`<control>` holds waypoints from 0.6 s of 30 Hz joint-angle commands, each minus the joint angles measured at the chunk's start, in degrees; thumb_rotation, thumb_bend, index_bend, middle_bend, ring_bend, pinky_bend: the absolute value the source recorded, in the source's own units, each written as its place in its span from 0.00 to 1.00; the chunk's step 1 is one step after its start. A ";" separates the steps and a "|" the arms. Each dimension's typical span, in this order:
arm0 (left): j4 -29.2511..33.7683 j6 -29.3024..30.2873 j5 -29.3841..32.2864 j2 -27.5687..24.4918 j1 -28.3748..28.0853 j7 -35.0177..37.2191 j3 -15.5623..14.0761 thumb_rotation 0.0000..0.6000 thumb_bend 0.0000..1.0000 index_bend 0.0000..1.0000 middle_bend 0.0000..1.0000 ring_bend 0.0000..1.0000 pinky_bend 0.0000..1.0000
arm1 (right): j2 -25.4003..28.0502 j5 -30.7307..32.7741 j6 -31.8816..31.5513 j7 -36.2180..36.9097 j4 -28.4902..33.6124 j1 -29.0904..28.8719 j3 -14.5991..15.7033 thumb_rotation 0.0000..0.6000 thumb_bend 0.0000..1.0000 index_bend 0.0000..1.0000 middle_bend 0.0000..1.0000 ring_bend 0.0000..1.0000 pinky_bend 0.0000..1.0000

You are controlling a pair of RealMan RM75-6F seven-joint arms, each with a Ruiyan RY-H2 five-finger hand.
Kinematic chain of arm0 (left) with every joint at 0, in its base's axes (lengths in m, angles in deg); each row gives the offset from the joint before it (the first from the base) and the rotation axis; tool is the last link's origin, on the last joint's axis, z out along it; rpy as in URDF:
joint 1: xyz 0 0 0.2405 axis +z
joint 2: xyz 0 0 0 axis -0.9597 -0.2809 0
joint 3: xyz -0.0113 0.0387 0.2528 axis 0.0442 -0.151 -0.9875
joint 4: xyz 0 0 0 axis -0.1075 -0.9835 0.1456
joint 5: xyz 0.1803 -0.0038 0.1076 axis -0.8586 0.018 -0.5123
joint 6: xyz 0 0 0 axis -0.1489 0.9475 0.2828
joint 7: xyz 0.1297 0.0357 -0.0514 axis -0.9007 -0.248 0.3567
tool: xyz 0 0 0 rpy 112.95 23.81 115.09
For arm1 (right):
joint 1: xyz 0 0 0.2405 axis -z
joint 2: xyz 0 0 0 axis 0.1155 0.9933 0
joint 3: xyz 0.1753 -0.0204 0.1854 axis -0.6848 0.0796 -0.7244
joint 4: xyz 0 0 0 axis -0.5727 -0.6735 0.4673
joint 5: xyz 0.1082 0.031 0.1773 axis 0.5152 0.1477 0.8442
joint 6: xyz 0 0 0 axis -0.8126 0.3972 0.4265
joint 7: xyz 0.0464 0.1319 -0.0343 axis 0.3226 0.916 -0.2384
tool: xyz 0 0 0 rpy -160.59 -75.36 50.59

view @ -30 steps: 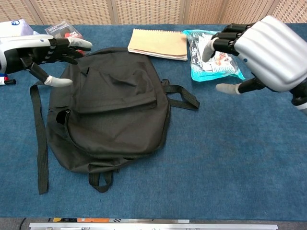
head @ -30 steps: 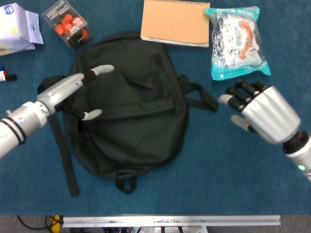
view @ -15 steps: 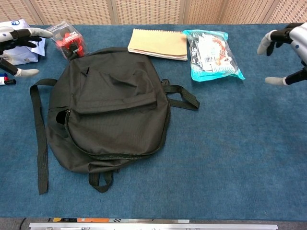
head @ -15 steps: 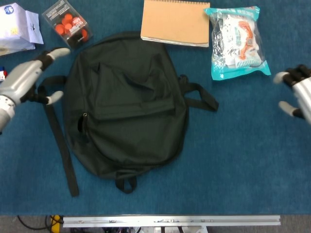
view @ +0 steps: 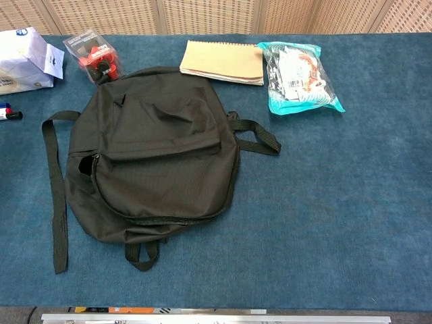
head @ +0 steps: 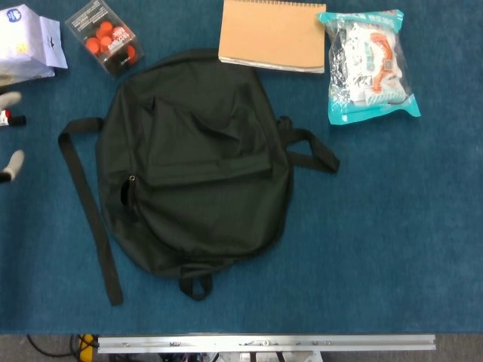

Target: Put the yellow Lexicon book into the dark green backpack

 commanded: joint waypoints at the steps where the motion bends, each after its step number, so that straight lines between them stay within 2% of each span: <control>1: 3.61 4.79 -2.10 -0.63 3.84 -3.17 -2.80 1.00 0.31 0.18 0.13 0.09 0.08 | 0.32 0.53 -0.21 1.25 -0.45 1.19 -0.18 1.00 0.10 0.61 0.62 0.49 0.64; 7: 6.35 9.77 -3.27 -1.27 7.29 -6.28 -4.40 1.00 0.31 0.18 0.13 0.09 0.08 | 0.77 0.91 -0.49 2.60 -0.07 2.55 -1.04 1.00 0.10 0.62 0.62 0.49 0.64; 18: 7.45 15.19 -5.51 0.34 10.15 -5.27 -4.42 1.00 0.31 0.18 0.13 0.09 0.08 | 0.92 0.56 -0.49 3.54 0.52 3.78 -2.41 1.00 0.10 0.62 0.62 0.50 0.64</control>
